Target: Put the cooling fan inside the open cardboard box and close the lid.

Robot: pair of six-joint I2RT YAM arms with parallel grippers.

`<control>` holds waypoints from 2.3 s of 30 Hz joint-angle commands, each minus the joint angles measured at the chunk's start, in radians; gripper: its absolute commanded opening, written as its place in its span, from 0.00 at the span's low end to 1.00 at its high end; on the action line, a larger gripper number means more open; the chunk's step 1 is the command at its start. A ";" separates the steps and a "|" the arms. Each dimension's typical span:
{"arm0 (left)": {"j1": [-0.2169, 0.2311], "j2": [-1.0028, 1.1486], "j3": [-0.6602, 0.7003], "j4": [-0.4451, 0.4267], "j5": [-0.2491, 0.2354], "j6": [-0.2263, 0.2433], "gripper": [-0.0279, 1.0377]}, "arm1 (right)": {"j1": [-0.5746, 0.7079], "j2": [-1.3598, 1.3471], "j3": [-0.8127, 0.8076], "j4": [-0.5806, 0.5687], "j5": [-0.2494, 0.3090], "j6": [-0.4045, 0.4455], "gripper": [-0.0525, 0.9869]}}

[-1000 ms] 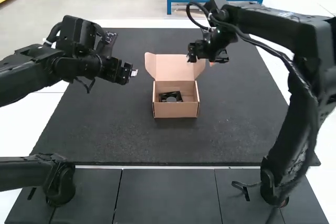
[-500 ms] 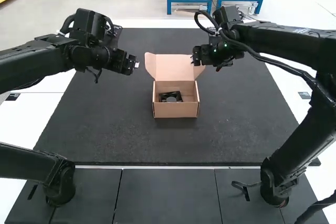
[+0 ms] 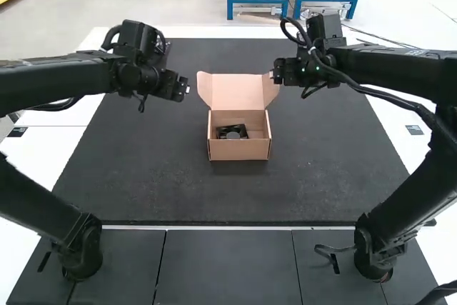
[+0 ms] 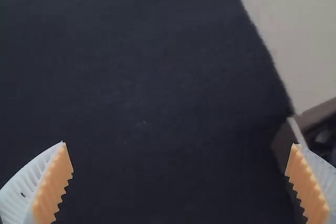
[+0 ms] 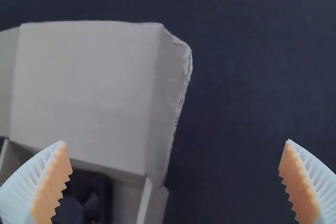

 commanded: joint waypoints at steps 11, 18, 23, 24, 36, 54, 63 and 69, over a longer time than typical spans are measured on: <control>0.053 0.171 0.117 0.126 -0.060 -0.009 0.92 | -0.024 0.101 0.020 0.064 -0.066 0.016 0.92; 0.048 0.217 0.150 0.146 -0.062 -0.009 0.93 | -0.030 0.145 0.031 0.113 -0.066 0.016 0.92; 0.049 0.243 0.165 0.158 -0.063 -0.007 0.93 | -0.027 0.181 0.062 0.113 -0.067 0.016 0.92; 0.049 0.251 0.168 0.160 -0.063 -0.006 0.93 | -0.027 0.185 0.068 0.115 -0.067 0.016 0.92; 0.043 0.324 0.220 0.179 -0.063 -0.003 0.93 | -0.030 0.227 0.123 0.104 -0.069 0.020 0.90; -0.020 0.350 0.260 0.186 -0.054 -0.001 0.93 | -0.047 0.228 0.136 0.089 -0.090 0.031 0.46; -0.026 0.350 0.260 0.181 -0.054 -0.001 0.93 | -0.052 0.227 0.137 0.069 -0.118 0.036 0.31; -0.026 0.349 0.260 0.178 -0.054 -0.001 0.93 | -0.052 0.227 0.134 0.067 -0.142 0.043 0.30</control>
